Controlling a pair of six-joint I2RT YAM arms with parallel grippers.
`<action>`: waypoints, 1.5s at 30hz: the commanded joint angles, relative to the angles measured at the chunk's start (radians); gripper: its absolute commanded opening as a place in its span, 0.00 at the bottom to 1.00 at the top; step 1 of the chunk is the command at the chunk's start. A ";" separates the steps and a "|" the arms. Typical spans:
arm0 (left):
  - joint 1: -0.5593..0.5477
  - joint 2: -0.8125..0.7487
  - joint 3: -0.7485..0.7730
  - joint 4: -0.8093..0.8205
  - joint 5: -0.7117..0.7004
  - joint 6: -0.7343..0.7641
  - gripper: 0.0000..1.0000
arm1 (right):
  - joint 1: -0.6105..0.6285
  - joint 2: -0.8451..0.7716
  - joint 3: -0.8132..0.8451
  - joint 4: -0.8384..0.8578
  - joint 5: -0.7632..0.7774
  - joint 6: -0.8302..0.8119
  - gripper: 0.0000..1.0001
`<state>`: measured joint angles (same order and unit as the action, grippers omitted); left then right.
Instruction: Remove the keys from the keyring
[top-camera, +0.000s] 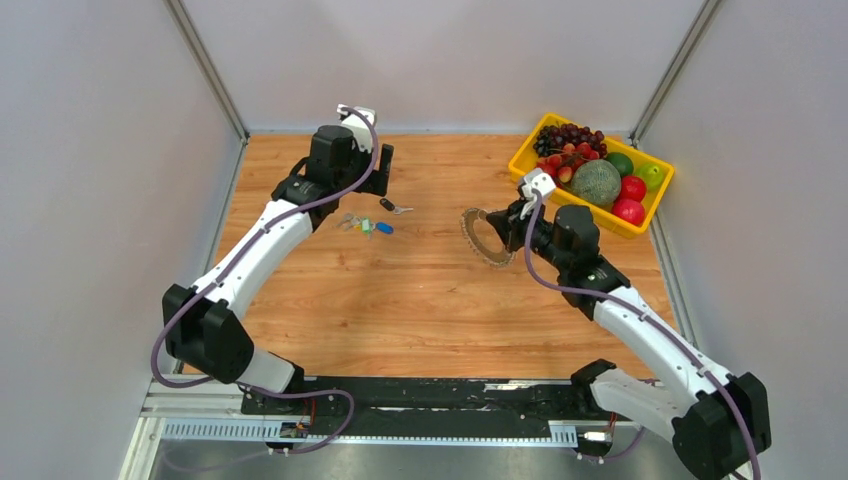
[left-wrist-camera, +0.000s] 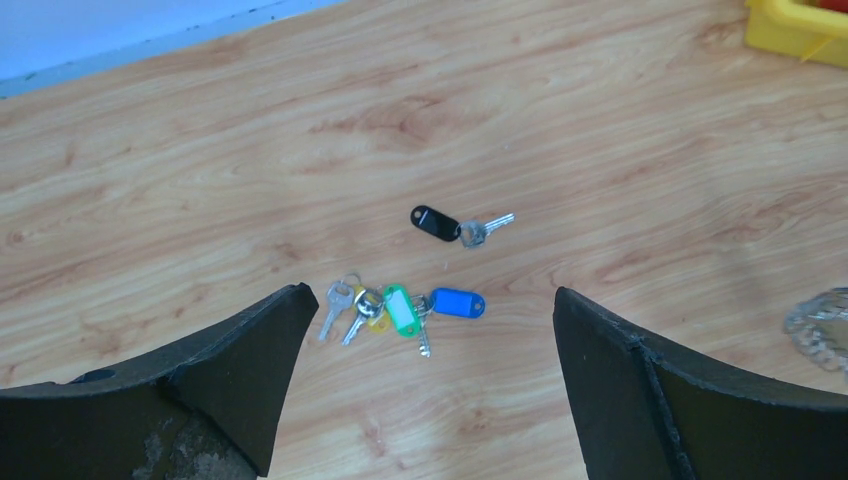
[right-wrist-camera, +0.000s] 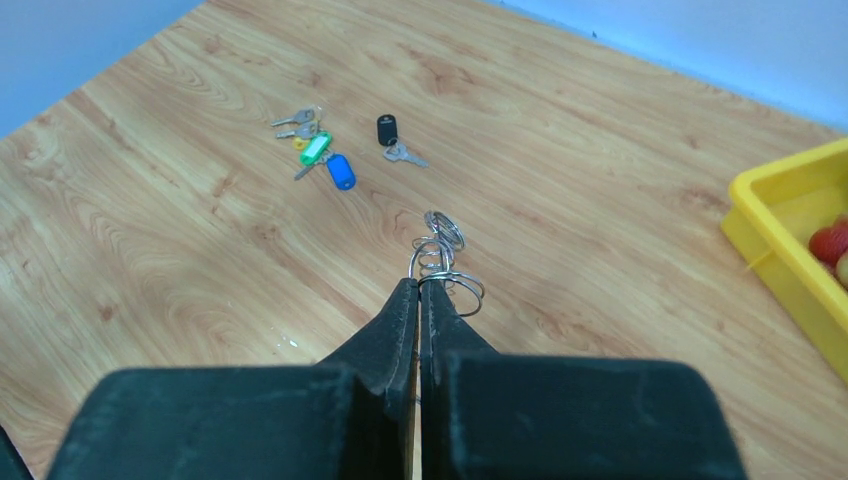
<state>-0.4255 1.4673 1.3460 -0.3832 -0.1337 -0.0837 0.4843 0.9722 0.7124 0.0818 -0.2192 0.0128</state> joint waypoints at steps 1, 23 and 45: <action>-0.003 -0.032 -0.009 0.053 0.047 -0.035 1.00 | -0.047 0.071 0.062 0.048 -0.024 0.102 0.00; -0.003 -0.081 -0.029 0.107 0.041 -0.110 1.00 | -0.191 0.133 0.131 -0.098 0.529 0.459 1.00; -0.003 -0.140 -0.110 0.269 0.220 -0.142 1.00 | -0.404 0.231 0.190 -0.348 0.291 0.541 0.99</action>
<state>-0.4255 1.3262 1.2327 -0.1658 -0.0269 -0.2401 0.1646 1.0740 0.9085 -0.1989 0.2722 0.4648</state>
